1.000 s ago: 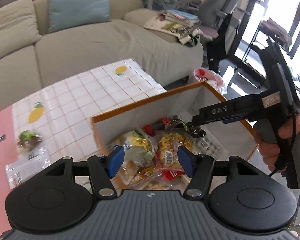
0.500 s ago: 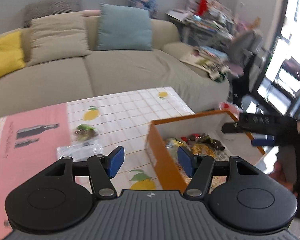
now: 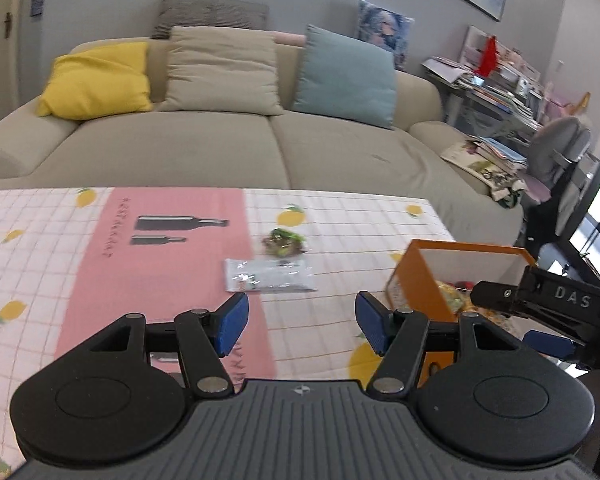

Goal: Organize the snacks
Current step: 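Withdraw both open tools from the box back toward the table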

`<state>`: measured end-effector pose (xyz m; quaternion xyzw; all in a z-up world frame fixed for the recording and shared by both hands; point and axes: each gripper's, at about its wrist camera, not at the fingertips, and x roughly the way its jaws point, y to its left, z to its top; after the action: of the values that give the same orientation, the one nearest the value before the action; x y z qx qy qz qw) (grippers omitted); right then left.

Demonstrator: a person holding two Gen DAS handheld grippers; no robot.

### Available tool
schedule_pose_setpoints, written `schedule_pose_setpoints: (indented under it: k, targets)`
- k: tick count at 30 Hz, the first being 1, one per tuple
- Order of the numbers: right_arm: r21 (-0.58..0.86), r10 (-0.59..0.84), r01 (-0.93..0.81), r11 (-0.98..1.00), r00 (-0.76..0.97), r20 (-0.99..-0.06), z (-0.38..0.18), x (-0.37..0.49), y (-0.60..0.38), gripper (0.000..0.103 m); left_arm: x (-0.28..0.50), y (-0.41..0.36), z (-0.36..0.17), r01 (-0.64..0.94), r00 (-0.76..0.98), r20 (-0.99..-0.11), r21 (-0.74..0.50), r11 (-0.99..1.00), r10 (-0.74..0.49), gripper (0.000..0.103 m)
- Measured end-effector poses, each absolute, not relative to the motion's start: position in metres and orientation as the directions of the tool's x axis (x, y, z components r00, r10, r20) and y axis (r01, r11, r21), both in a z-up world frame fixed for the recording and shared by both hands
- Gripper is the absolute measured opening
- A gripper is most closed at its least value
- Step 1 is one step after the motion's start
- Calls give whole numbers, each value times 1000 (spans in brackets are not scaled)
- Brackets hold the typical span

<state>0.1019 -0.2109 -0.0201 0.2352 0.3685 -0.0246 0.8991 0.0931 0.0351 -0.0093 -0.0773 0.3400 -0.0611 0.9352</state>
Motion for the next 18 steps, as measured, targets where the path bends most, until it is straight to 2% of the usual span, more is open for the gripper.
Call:
schedule_pose_setpoints:
  k: [4, 7, 11, 18]
  targets:
    - [416, 142, 191, 889, 749, -647, -25, 91, -187, 100, 89, 48, -24, 29, 761, -637, -153, 988, -121, 72]
    - [316, 89, 144, 938, 780, -619, -32, 86, -161, 100, 86, 56, -37, 3, 761, -644, -120, 993, -80, 72]
    - [204, 77, 60, 977, 795, -602, -45, 83, -135, 100, 89, 67, -52, -27, 754, -653, -138, 990, -71, 72]
    - [103, 76, -14, 995, 771, -633, -70, 99, -115, 100, 105, 81, -69, -47, 734, -675, -161, 986, -75, 72]
